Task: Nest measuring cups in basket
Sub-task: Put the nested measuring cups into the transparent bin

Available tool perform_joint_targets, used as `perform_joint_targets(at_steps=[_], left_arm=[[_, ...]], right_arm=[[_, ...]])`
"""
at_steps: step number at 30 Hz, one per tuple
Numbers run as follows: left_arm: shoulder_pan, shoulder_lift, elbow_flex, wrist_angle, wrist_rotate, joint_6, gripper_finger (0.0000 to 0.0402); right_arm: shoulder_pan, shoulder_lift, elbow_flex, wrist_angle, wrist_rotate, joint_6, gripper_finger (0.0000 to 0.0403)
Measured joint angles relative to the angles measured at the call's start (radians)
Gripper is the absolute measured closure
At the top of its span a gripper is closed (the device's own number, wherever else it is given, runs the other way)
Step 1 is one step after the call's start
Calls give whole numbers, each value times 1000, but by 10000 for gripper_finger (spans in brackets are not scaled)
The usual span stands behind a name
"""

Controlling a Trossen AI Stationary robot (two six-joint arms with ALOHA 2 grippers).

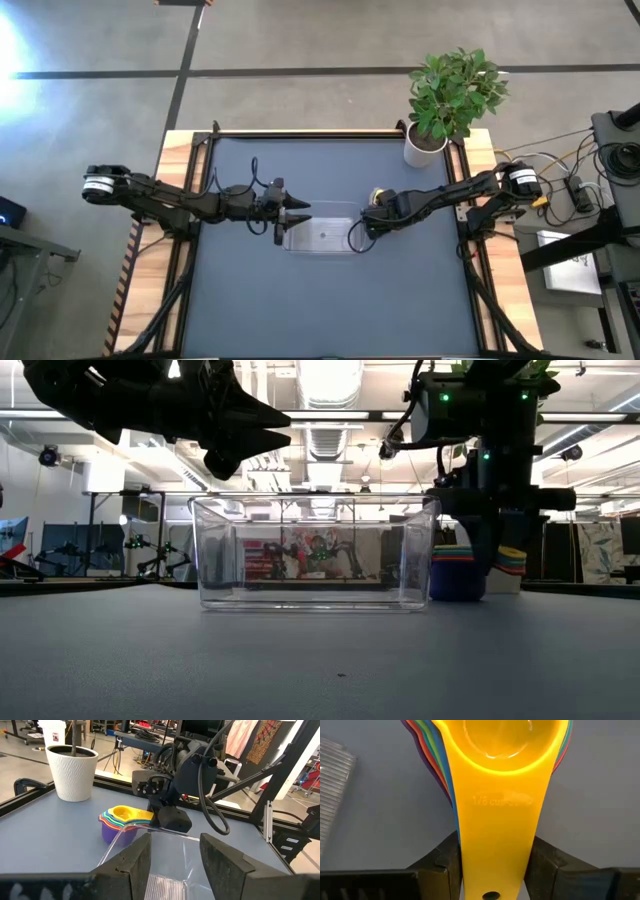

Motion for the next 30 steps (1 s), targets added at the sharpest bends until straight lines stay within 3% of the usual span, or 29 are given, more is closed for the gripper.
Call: perform_joint_targets(at_steps=[17,30], left_arm=[[0,0,0,-8,0,26,250],[0,0,0,-8,0,27,250]], right_arm=[[36,-29,0,-18,-41,-100,268],[93,-224,8,-48,96,-65,268]])
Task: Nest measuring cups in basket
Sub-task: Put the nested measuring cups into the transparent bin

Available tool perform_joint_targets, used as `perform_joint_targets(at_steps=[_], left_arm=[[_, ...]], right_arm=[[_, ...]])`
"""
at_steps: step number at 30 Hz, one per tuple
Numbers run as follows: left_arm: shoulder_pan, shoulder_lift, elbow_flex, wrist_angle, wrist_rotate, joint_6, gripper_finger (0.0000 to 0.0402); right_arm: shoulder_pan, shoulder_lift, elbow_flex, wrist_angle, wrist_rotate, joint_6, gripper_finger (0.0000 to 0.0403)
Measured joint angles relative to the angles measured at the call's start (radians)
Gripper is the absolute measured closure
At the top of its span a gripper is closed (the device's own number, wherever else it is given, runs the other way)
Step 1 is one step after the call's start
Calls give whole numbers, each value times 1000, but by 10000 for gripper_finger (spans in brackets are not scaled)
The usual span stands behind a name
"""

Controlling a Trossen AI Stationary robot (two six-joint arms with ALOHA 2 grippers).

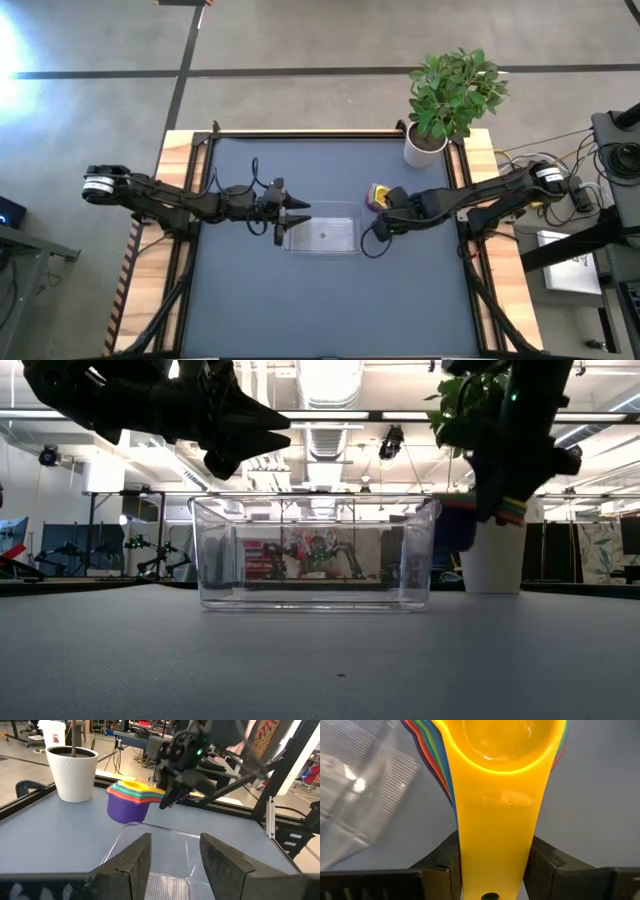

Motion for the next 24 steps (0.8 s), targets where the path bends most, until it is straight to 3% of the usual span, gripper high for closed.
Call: perform_joint_targets(at_steps=[6,13,19,24], left_arm=[[0,0,0,0,0,0,250],[4,-19,0,-44,-11,46,250],[10,-169,-2,-184,-62,62,250],[9,-320,-63,-193,-63,63,250]], right_arm=[[31,-22,72,-1,54,-63,268],[60,46,237,7,124,-203,268],[89,168,352,0,137,-334,268],[90,270,442,3,129,-439,268]])
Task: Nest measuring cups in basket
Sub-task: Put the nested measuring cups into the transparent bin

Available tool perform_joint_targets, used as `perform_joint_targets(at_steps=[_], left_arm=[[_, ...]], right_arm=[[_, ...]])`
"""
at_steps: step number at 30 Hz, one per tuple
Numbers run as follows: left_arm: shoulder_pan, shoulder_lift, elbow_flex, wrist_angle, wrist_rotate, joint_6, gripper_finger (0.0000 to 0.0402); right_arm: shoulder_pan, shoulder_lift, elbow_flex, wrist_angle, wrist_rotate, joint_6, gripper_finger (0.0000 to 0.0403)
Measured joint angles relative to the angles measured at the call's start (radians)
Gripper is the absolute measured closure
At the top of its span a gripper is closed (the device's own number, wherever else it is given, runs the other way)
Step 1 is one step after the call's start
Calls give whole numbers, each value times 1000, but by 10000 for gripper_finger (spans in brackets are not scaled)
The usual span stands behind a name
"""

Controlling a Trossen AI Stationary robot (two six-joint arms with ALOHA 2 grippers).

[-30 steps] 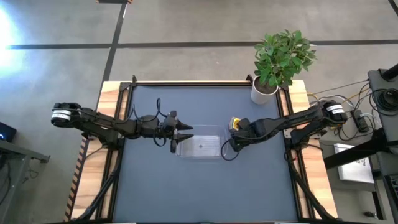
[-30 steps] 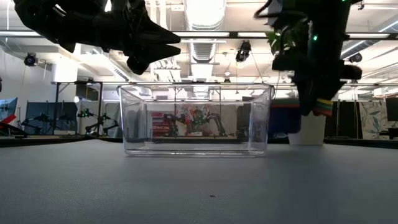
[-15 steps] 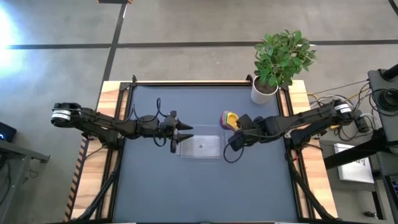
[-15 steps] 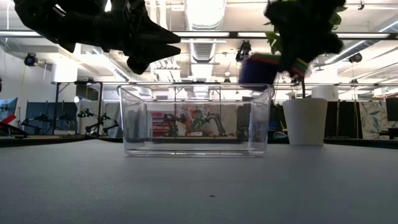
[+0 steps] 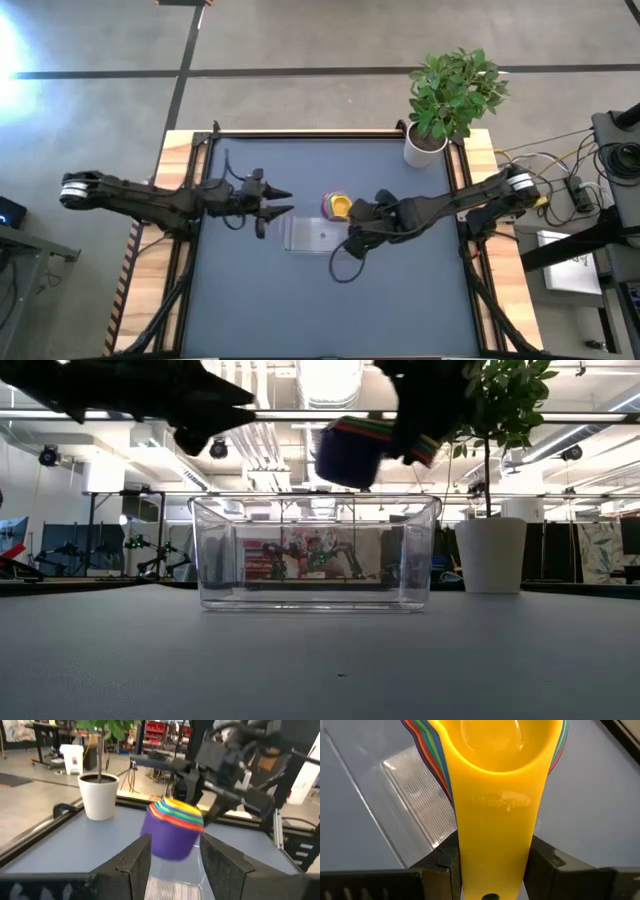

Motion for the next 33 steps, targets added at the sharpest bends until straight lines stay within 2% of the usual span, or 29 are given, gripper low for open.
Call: perform_joint_targets(at_steps=[7,12,26,33], left_arm=[[0,-148,-75,1,-37,5,250],[0,-199,-93,1,-37,11,250],[0,-206,-95,3,-36,11,250],[0,-206,-95,2,-36,12,250]], right_arm=[[-3,102,122,14,-11,-207,268],[-18,130,148,89,-97,-336,268],[-108,183,146,124,-218,-519,267],[-117,247,141,125,-223,-562,264]])
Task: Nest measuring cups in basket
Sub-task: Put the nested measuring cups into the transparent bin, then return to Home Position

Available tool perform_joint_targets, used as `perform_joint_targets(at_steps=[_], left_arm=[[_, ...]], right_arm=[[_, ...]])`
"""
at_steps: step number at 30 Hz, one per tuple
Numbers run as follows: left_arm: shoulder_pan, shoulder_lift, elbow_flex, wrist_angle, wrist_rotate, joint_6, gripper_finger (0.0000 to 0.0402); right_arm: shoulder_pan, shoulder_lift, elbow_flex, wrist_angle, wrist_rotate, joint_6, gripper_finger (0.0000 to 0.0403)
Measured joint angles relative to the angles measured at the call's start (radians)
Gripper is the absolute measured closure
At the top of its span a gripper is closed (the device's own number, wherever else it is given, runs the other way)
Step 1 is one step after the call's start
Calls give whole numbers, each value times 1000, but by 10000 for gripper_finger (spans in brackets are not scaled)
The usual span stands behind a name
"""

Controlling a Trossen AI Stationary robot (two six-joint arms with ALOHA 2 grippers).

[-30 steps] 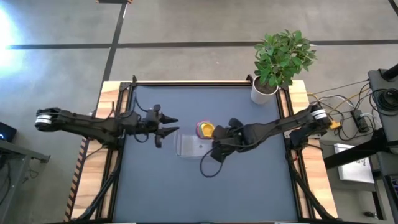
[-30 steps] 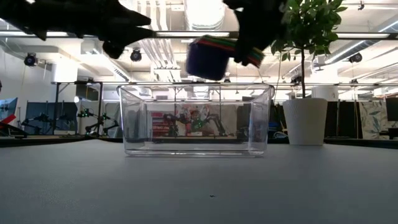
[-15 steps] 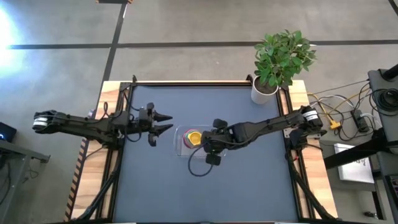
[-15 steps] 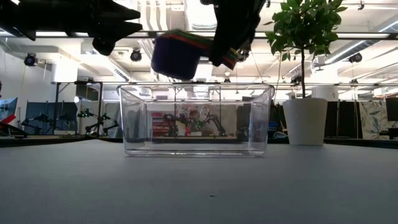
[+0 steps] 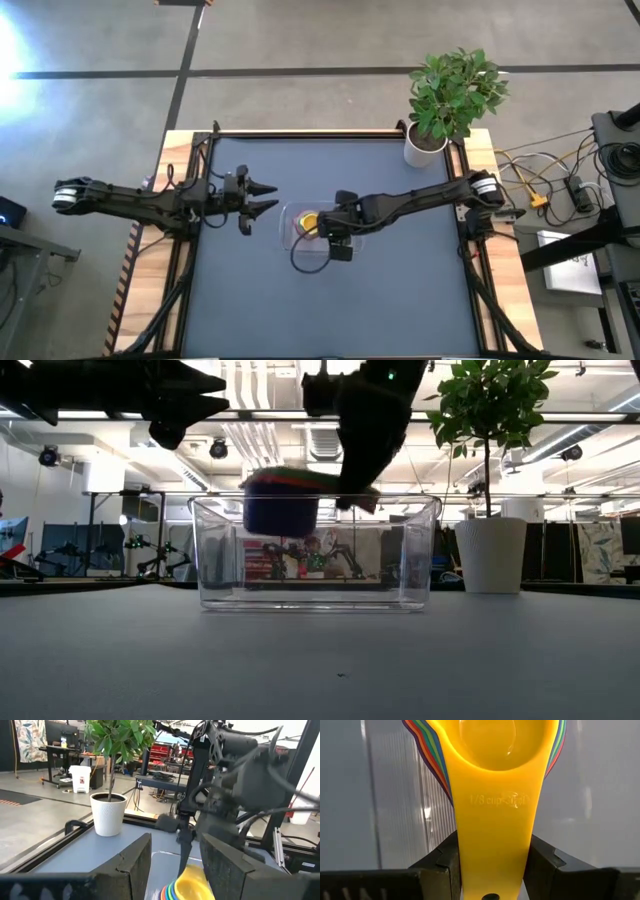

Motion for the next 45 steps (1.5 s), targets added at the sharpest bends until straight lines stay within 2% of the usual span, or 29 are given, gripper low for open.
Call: perform_joint_targets(at_steps=[15,22,31,39,45], left_arm=[[0,3,0,-2,0,3,250],[0,5,0,-1,0,3,250],[0,6,0,-2,0,3,250],[0,6,0,-2,0,3,250],[0,7,0,-10,0,18,250]], right_arm=[[-30,150,-4,30,-93,21,263],[-33,166,-2,36,-110,63,230],[-33,78,-1,36,-90,87,190],[-27,-33,-1,29,-62,165,188],[23,-127,-14,47,79,126,206]])
